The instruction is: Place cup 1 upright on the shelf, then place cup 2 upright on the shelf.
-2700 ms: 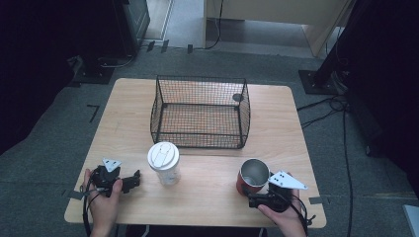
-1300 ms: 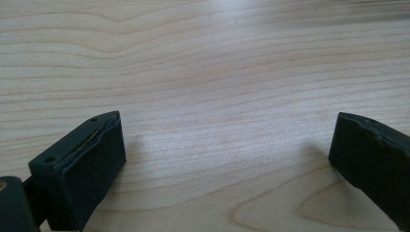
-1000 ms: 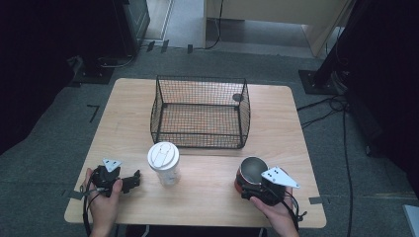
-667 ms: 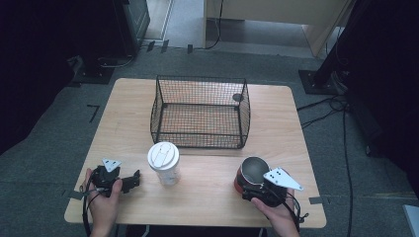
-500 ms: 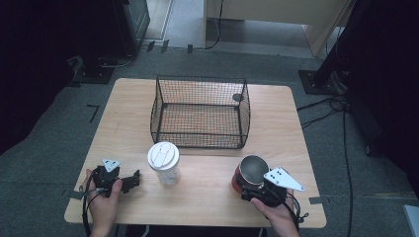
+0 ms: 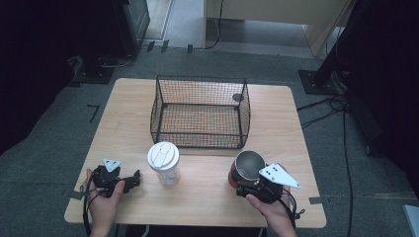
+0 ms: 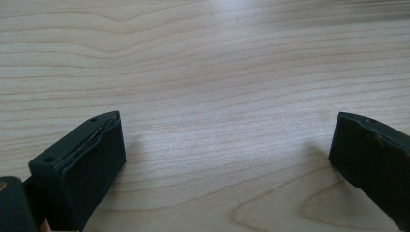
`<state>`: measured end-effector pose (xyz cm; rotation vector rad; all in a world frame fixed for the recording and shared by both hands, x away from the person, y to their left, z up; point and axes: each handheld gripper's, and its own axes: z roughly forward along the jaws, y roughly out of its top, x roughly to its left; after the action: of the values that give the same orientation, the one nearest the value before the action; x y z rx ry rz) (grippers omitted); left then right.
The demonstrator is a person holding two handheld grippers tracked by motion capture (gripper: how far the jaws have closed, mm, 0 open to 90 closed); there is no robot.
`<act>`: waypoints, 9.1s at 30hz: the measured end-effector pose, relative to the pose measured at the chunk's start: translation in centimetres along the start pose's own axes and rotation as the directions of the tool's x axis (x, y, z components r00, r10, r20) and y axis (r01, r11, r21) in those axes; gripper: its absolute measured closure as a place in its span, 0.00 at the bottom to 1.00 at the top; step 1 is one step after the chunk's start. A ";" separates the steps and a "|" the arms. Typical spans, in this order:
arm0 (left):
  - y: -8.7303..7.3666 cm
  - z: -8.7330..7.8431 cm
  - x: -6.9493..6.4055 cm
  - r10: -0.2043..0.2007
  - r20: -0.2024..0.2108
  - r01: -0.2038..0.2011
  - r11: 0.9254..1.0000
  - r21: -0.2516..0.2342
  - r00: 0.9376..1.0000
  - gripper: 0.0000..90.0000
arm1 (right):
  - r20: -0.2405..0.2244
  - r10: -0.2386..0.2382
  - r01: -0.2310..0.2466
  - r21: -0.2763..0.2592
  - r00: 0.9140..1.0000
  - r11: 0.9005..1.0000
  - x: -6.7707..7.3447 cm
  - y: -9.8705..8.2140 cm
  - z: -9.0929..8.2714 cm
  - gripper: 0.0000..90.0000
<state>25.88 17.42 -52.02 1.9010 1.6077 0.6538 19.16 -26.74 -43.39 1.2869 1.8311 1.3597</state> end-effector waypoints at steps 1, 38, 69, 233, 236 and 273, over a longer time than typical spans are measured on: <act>0.0 0.0 0.0 0.003 0.000 -0.003 1.000 0.001 1.000 0.00 | 0.000 0.000 0.000 0.000 1.000 1.000 0.0 0.0 0.0 0.08; 0.0 0.0 0.0 -0.002 0.000 0.002 1.000 -0.001 1.000 0.00 | 0.013 -0.030 0.031 -0.175 0.999 0.984 3.0 6.4 2.0 0.08; 0.0 0.0 0.0 -0.002 0.000 0.002 1.000 0.000 1.000 0.00 | 0.044 -0.077 0.086 -0.272 0.996 0.958 3.2 11.6 4.7 0.08; 0.0 0.0 0.0 0.004 0.003 -0.004 1.000 0.002 1.000 0.00 | 0.064 -0.075 0.081 -0.098 0.995 0.992 -2.9 15.7 18.7 0.00; 0.0 0.0 0.0 0.004 0.003 -0.004 1.000 0.002 1.000 0.00 | 0.056 -0.063 0.069 -0.112 0.996 0.991 -2.9 15.5 17.5 0.00; 0.0 0.0 0.0 0.004 0.005 -0.004 1.000 0.001 1.000 0.00 | -0.021 -0.148 0.145 -0.086 0.989 0.986 1.6 4.5 8.6 0.00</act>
<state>25.86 17.40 -52.01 1.9057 1.6020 0.6499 27.27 -21.41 -42.18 1.0735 1.8277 1.3656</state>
